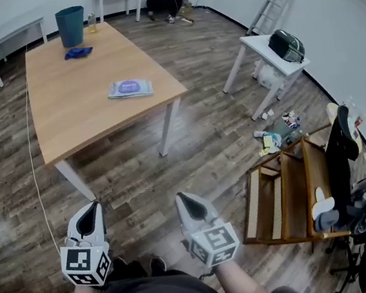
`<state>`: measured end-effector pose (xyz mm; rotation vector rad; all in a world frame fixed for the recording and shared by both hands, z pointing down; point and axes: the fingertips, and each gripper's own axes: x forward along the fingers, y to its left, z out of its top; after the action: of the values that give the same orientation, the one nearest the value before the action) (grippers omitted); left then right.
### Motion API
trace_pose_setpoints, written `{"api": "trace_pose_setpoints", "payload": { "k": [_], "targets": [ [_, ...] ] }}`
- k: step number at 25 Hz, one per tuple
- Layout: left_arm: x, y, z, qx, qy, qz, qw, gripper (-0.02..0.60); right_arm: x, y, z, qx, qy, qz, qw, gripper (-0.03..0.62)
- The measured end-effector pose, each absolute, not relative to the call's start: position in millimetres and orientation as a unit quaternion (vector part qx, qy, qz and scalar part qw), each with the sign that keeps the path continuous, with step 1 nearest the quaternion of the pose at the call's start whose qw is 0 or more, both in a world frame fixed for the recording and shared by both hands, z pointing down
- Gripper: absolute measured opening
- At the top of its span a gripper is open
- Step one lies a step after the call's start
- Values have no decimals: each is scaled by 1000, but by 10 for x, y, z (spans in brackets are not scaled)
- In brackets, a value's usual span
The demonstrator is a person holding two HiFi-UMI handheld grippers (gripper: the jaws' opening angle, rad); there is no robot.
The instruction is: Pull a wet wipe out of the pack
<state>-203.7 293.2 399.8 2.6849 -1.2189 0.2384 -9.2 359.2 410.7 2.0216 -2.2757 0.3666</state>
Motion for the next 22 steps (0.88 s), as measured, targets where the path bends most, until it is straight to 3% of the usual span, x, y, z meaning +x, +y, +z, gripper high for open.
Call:
{"api": "trace_pose_setpoints", "payload": {
  "k": [11, 22],
  "targets": [
    [-1966, 2881, 3975, 903, -415, 78, 81, 18, 349, 3698, 4067, 710, -694, 117, -14, -9],
    [-2056, 2623, 4082, 896, -427, 85, 90, 18, 418, 3423, 4209, 716, -685, 133, -18, -8]
  ]
}}
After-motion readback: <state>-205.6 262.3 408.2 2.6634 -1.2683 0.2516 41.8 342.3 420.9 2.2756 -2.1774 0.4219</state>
